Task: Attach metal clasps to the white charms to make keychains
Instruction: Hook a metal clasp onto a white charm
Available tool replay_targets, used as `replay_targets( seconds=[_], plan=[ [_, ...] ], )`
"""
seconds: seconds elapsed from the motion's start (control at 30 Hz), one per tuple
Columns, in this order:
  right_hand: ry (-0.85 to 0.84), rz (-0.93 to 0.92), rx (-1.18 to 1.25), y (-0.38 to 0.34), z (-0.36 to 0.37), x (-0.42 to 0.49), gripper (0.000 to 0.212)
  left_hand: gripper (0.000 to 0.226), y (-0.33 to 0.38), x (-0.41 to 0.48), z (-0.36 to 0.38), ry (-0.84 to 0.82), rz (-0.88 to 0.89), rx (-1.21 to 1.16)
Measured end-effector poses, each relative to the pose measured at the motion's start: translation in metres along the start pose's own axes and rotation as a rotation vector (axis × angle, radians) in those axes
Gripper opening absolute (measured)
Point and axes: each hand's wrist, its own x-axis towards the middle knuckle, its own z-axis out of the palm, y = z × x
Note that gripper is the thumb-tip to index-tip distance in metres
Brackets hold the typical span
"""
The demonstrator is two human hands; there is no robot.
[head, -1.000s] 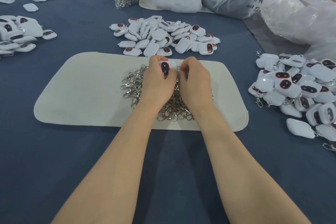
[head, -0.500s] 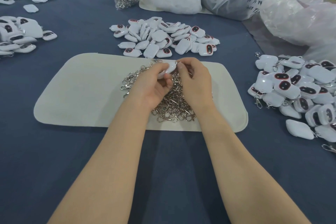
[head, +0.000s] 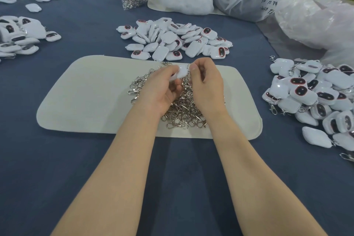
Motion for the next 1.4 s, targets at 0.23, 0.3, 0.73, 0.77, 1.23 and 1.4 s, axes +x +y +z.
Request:
replay_targets(
  seconds=[0.23,0.3,0.73,0.77,1.23,1.4],
  plan=[
    [-0.128,-0.089,-0.261,0.007,-0.009,0.006,0.012,0.017,-0.008,-0.001,-0.003,0.063,0.673,0.812],
    [-0.196,-0.077,-0.312,0.009,-0.011,0.007,0.010,0.021,-0.010,0.000,-0.006,0.036,0.767,0.982],
    [-0.039,-0.013,0.030,-0.001,-0.003,0.002,0.014,0.006,0.001,0.001,-0.002,0.021,0.027,-0.062],
    [-0.022,-0.018,0.045,-0.002,-0.003,0.002,0.016,0.008,0.001,-0.001,-0.002,-0.010,-0.012,-0.119],
    [-0.111,-0.075,-0.136,0.001,-0.005,0.003,0.013,0.005,-0.003,0.005,-0.003,0.189,0.353,0.287],
    [-0.213,-0.025,-0.230,0.005,-0.011,0.007,0.012,0.007,-0.011,-0.003,-0.001,0.160,0.761,0.833]
  ],
)
